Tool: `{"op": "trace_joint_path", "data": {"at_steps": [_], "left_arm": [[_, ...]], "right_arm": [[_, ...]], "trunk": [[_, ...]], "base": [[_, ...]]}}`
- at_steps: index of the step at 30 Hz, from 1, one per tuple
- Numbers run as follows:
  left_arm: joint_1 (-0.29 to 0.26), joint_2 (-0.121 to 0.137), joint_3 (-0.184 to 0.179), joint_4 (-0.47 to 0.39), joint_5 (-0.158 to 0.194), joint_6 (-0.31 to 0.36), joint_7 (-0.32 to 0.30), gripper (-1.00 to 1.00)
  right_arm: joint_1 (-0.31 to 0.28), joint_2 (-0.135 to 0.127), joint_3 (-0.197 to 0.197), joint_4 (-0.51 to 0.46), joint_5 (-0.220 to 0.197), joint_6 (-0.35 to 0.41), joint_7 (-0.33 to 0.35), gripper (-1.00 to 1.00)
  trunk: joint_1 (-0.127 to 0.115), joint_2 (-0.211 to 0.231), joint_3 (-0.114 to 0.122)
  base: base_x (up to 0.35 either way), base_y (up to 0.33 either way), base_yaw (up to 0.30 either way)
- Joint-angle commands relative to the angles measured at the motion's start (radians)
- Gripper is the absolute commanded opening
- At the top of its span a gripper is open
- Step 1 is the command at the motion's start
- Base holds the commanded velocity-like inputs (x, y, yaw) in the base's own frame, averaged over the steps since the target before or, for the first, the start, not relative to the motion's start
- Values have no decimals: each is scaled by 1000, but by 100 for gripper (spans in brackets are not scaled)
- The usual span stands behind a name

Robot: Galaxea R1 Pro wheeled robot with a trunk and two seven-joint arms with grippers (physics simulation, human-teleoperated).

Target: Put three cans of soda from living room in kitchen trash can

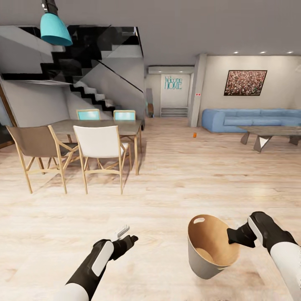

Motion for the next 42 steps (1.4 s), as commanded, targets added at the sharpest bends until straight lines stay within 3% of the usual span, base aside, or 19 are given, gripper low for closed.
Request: {"op": "trace_joint_path", "data": {"at_steps": [1,8,15,42], "left_arm": [[0,0,0,0,0,0,-1,100],[5,3,-1,18,-9,-1,-19,100],[6,6,-30,30,-12,-28,-27,100],[6,6,-34,35,-12,-32,-27,100]], "right_arm": [[-1,1,-2,2,-24,3,3,-100],[4,7,2,9,-26,3,-44,-100],[6,15,2,-2,-26,3,-50,-100],[6,18,2,-6,-24,3,-54,-100]], "trunk": [[0,0,0],[0,0,0],[0,0,0],[0,0,0]], "base": [[0,0,-294],[95,0,-231],[327,0,-20],[346,0,0]]}}
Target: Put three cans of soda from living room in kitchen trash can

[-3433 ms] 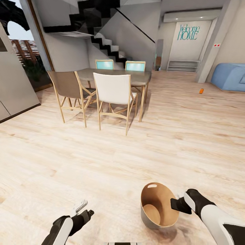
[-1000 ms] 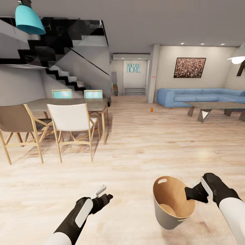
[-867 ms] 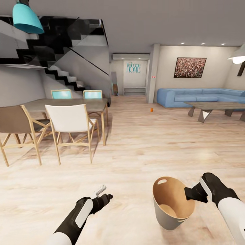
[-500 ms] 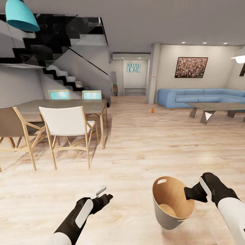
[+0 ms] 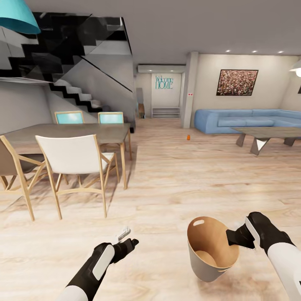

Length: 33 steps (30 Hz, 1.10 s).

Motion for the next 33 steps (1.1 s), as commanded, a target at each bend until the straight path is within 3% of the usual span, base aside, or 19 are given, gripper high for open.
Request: {"op": "trace_joint_path", "data": {"at_steps": [1,33], "left_arm": [[0,0,0,0,0,0,0,100],[0,0,-1,10,-3,-2,12,100]], "right_arm": [[-1,0,-2,0,-27,3,6,-100],[-1,-1,-1,-16,-27,3,9,-100]], "trunk": [[0,0,0],[0,0,0]], "base": [[346,0,0],[346,0,0]]}}
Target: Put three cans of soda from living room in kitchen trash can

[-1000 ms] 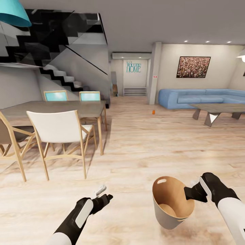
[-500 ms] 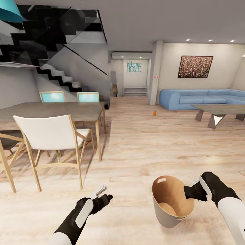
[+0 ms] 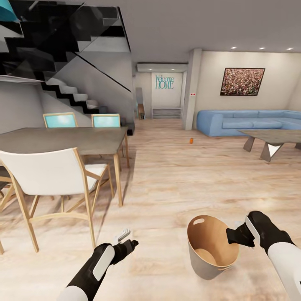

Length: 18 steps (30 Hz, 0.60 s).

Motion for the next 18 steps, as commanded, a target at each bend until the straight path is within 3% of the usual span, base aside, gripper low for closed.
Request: {"op": "trace_joint_path", "data": {"at_steps": [1,3,7,9,12,14,18], "left_arm": [[0,1,0,1,-1,-3,6,100],[0,0,0,1,-3,-9,35,100],[1,-5,-20,-1,-10,-55,164,100],[5,-6,-86,-15,-11,-103,237,100],[23,-7,-129,-59,-12,-146,290,100],[103,1,-152,-226,-13,-168,358,100],[176,8,-155,-369,-10,-172,390,100]], "right_arm": [[-1,0,-2,0,-27,3,6,-100],[-1,0,-2,0,-27,3,6,-100],[-1,0,-2,0,-28,3,6,-100],[-1,0,-3,0,-28,3,5,-100],[-1,0,-3,0,-28,3,4,-100],[-1,0,-3,0,-28,3,4,-100],[-1,0,-4,0,-28,3,5,-100]], "trunk": [[0,0,0],[0,0,0],[0,0,0],[0,0,0],[0,0,0],[0,0,0],[0,0,0]], "base": [[346,-56,0],[346,-88,0],[333,-143,0],[324,-178,0],[322,-180,0],[325,-145,-6],[335,-74,-135]]}}
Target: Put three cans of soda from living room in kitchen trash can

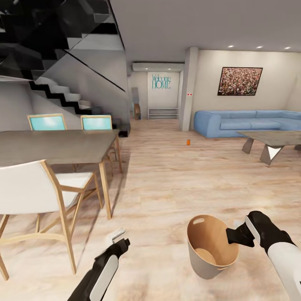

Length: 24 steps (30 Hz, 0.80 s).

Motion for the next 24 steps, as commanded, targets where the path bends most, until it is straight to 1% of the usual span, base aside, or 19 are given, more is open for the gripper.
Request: {"op": "trace_joint_path", "data": {"at_steps": [1,5,9,15,19,24], "left_arm": [[13,1,0,-18,2,1,4,100],[22,1,-2,-19,4,1,3,100],[26,1,-3,-16,5,2,2,100],[26,1,-4,-16,5,2,1,100],[26,1,-5,-15,4,2,2,100],[26,1,-5,-14,5,3,0,100]], "right_arm": [[-1,0,-3,0,-21,2,5,-100],[-1,0,-2,-6,-21,2,5,-100],[0,0,0,-32,-21,2,5,-100],[1,0,0,-38,-21,2,4,-100],[1,0,0,-38,-21,2,4,-100],[1,0,0,-39,-21,2,4,-100]], "trunk": [[0,0,0],[0,0,0],[0,0,0],[0,0,0],[0,0,0],[0,0,0]], "base": [[341,-21,-246],[342,-11,-268],[343,-3,-286],[343,0,-278],[343,0,-82],[343,0,-17]]}}
